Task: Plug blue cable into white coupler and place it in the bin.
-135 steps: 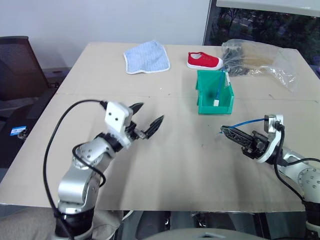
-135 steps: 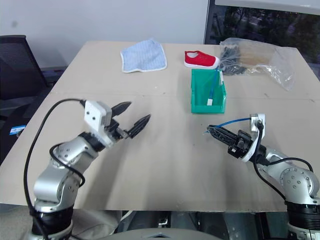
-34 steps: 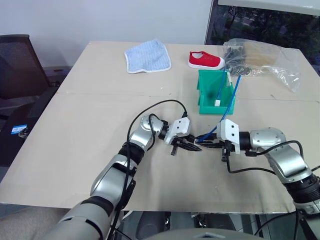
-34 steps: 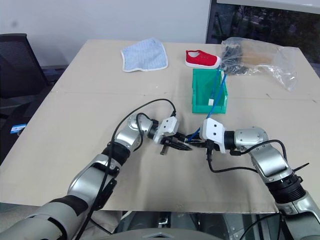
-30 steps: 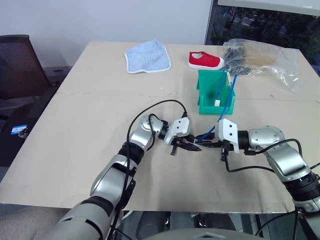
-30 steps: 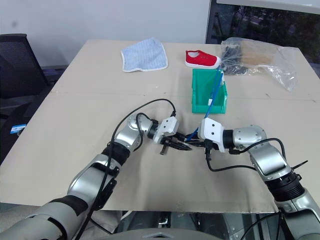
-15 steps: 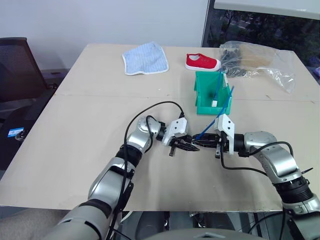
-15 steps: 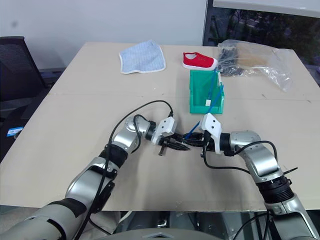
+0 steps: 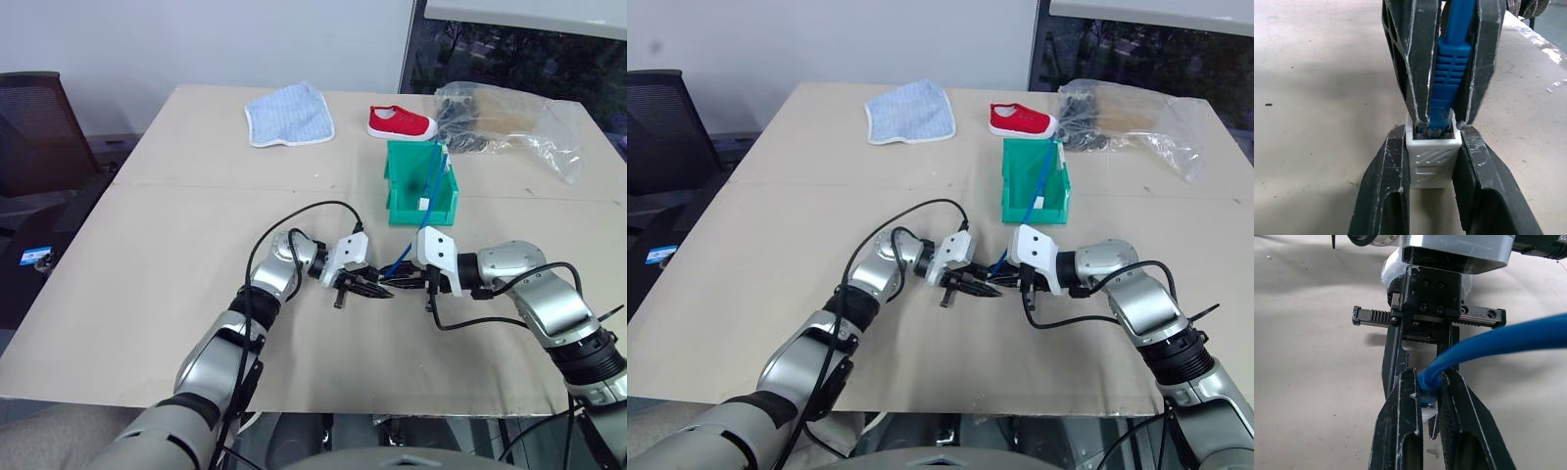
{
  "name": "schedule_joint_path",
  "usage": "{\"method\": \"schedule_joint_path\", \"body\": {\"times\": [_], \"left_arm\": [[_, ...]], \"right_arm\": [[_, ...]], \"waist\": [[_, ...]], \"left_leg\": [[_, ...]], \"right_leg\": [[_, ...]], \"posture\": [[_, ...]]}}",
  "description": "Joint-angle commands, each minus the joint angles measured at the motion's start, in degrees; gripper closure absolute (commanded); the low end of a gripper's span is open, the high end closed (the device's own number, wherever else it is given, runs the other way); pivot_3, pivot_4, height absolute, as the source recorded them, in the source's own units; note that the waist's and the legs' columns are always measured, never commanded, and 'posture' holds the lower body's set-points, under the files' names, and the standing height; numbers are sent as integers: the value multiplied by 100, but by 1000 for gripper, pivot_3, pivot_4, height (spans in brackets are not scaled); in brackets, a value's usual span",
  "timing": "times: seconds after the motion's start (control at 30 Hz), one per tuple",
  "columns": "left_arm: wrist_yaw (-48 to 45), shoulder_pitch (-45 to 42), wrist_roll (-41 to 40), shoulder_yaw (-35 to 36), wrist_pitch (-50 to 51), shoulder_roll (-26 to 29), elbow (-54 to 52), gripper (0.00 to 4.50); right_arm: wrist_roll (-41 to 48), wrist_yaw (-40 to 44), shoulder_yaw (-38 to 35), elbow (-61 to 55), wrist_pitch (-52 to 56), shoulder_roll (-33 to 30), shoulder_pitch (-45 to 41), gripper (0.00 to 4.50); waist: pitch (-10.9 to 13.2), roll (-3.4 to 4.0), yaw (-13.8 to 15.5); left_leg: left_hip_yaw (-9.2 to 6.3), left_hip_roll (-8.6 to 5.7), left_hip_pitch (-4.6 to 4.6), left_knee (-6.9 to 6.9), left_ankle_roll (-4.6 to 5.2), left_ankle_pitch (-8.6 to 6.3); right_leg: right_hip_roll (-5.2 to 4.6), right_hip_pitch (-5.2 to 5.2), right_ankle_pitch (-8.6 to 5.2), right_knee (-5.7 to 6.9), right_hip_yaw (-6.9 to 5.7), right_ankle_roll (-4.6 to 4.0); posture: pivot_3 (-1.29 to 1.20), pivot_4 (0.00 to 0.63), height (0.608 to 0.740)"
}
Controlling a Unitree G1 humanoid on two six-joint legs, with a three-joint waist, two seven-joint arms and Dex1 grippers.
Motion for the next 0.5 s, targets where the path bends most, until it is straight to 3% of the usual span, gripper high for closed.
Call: {"method": "schedule_joint_path", "body": {"times": [0.03, 0.3, 0.5], "left_arm": [[-4, 9, -88, 47, 34, -69, -343, 3928], [88, 45, -23, 39, 36, -29, -367, 3928], [142, 154, -42, 54, 196, 31, -577, 3928]], "right_arm": [[-174, 55, 465, 422, 295, 106, 279, 4500], [1441, -62, -949, -551, 1379, 359, 25, 4500], [1405, -51, -895, -651, 1476, 180, -106, 4500]], "waist": [[-1, -1, -1], [12, 6, 4], [23, 8, 8]], "left_leg": [[0, 0, 0, 0, 0, 0], [-4, 4, -13, 0, 0, 0], [-2, 1, -23, -1, 0, 0]], "right_leg": [[-1, 0, 0, 0, 0, 0], [-18, -10, 1, 1, -1, -2], [-18, -15, 1, -7, 1, -1]], "posture": [[0, 150, 740], [0, 150, 740], [0, 150, 740]]}}
